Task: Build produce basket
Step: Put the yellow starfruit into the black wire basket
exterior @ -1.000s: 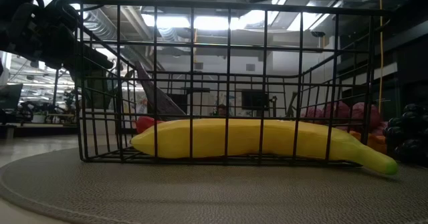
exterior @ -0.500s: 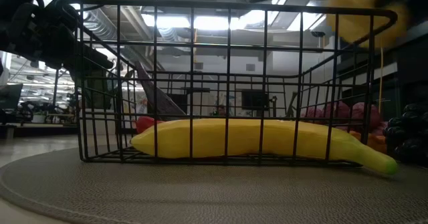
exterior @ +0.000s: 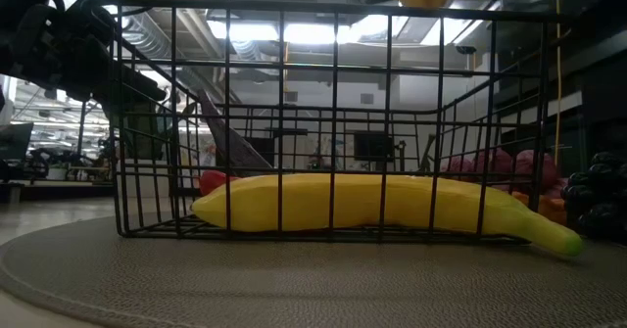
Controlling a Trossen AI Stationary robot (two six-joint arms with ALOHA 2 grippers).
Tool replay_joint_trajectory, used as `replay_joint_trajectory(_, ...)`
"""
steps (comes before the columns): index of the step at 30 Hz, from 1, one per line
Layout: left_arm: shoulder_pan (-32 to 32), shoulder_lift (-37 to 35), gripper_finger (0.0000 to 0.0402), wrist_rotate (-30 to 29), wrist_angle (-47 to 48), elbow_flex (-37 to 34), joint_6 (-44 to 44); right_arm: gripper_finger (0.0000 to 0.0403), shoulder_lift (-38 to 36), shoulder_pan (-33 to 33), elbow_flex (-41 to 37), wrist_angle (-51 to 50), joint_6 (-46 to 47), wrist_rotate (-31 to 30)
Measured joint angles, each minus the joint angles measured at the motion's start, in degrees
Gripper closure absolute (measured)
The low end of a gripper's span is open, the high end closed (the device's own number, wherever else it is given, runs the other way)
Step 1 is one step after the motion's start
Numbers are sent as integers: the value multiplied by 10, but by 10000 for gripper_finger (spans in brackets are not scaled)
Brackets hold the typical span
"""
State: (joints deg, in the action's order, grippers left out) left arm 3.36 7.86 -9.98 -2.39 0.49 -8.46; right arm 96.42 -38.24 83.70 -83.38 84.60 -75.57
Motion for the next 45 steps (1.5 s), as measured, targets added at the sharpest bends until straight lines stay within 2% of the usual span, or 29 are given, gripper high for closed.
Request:
replay_joint_trajectory(4, 0, 0, 280, 0, 0, 0, 0, 386, 0, 13, 0, 76, -82, 42)
replay_joint_trajectory(9, 0, 0, 280, 0, 0, 0, 0, 386, 0, 37, 0, 174, -190, 151)
replay_joint_trajectory(15, 0, 0, 280, 0, 0, 0, 0, 386, 0, 78, -8, 310, -403, 230)
replay_joint_trajectory(18, 0, 0, 280, 0, 0, 0, 0, 386, 1, 103, -23, 376, -477, 276)
replay_joint_trajectory(24, 0, 0, 280, 0, 0, 0, 0, 386, 1, 150, -82, 610, -599, 418)
replay_joint_trajectory(26, 0, 0, 280, 0, 0, 0, 0, 386, 0, 163, -105, 685, -612, 465)
replay_joint_trajectory(28, 0, 0, 280, 0, 0, 0, 0, 385, 1, 173, -122, 717, -605, 493)
replay_joint_trajectory(35, 0, 0, 280, 0, 0, 0, 0, 385, 1, 199, -147, 747, -551, 544)
replay_joint_trajectory(41, 0, 0, 280, 0, 0, 0, 0, 385, 13, 206, -147, 812, -590, 624)
replay_joint_trajectory(45, 0, 0, 280, 0, 0, 0, 0, 385, 32, 206, -147, 849, -607, 637)
